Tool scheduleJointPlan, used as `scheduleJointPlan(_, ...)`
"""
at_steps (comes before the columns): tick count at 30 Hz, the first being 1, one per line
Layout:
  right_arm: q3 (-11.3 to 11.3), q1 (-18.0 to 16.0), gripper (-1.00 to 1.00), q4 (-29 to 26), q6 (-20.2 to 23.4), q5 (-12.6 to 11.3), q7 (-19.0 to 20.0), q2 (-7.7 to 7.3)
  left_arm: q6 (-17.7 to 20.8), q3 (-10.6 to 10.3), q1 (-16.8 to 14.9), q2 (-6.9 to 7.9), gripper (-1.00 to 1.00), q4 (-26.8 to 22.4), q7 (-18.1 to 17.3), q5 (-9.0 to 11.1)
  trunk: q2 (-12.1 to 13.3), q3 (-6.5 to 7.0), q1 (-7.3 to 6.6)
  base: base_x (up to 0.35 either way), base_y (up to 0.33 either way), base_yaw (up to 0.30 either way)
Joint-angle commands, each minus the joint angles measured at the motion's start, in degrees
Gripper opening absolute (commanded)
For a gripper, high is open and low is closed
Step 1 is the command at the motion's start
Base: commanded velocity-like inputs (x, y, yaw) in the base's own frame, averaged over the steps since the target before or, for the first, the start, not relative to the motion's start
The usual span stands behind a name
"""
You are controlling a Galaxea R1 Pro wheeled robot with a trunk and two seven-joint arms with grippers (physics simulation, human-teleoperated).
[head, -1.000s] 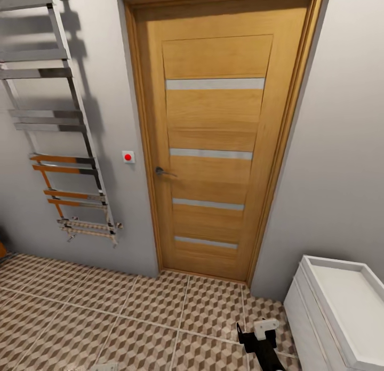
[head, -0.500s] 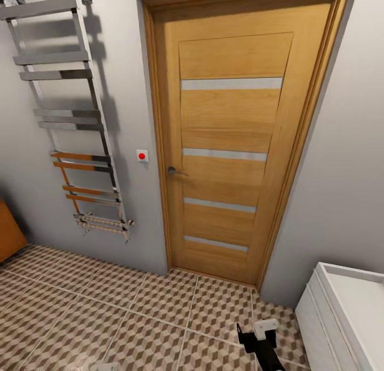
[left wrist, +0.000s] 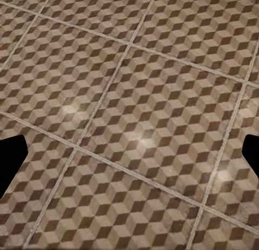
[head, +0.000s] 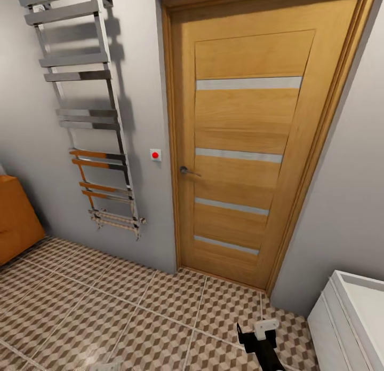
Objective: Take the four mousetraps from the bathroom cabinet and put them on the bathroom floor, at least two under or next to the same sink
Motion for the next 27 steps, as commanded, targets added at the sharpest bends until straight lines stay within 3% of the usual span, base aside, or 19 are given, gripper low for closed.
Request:
scheduleJointPlan(1,0.4,-0.1,1.0,0.1,-0.1,0.3,-0.6,0.0,-0.3,-0.5,-0.1,-0.04,1.0,0.2,0.2,0.2,-0.1,-0.13,0.04,0.0,0.0,0.159)
scheduleJointPlan(27,0.4,-0.1,1.0,0.1,-0.1,0.3,-0.6,0.0,-0.3,-0.5,-0.1,-0.04,1.0,0.2,0.1,0.2,-0.1,-0.13,0.04,0.0,0.0,0.152)
